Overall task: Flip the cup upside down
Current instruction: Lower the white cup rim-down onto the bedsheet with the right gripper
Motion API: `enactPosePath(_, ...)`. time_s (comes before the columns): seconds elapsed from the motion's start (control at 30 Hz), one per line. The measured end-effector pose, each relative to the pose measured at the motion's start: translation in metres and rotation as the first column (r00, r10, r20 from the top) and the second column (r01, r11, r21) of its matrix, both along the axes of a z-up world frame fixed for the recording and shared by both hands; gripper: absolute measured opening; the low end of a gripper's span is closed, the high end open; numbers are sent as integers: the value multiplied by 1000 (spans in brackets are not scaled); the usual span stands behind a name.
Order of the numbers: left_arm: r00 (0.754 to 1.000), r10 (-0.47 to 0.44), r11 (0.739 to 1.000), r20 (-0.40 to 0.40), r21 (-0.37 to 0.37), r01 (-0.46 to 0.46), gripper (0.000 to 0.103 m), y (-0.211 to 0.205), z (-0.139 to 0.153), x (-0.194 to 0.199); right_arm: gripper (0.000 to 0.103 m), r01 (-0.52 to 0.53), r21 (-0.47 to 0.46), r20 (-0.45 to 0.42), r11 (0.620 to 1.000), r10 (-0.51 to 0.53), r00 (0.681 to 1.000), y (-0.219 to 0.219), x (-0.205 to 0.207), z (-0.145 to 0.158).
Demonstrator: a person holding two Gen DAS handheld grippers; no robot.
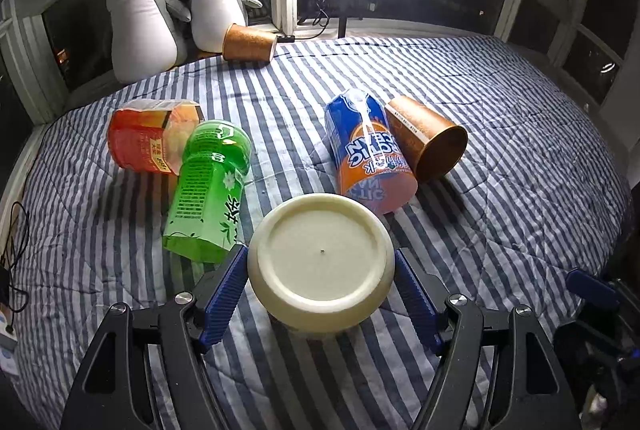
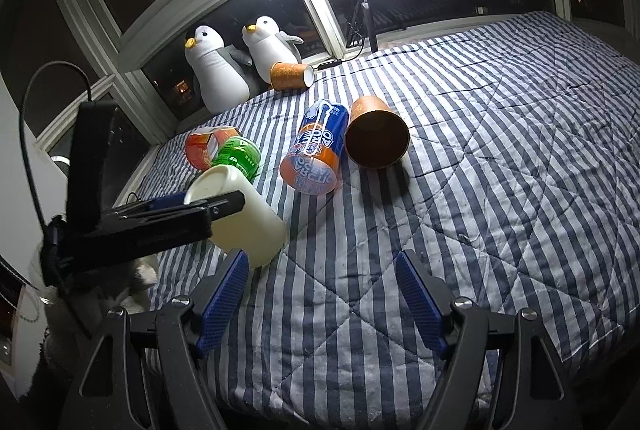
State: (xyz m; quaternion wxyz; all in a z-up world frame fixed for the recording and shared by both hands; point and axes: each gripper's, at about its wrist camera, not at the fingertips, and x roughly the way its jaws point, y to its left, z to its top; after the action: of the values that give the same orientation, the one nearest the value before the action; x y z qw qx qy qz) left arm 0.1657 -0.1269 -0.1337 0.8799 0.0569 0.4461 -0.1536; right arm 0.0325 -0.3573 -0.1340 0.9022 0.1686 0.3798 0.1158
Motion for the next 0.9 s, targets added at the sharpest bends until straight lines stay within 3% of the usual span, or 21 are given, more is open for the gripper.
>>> enactPosePath(0.5,999,-18,1000,31,13,18,77,-8,-4,10,73,13,3,5,1000,-13,1000,-3,-2,4)
enactPosePath(0.7,999,-22,1000,38,5,22,91,-7,-4,10,73,18,6,0,1000,-18,1000,-5,-3,3)
enactPosePath(0.9,997,-18,1000,76,-9,18,95,-3,8,1,73,12,2,9,1000,-12,1000,-1,-3,6)
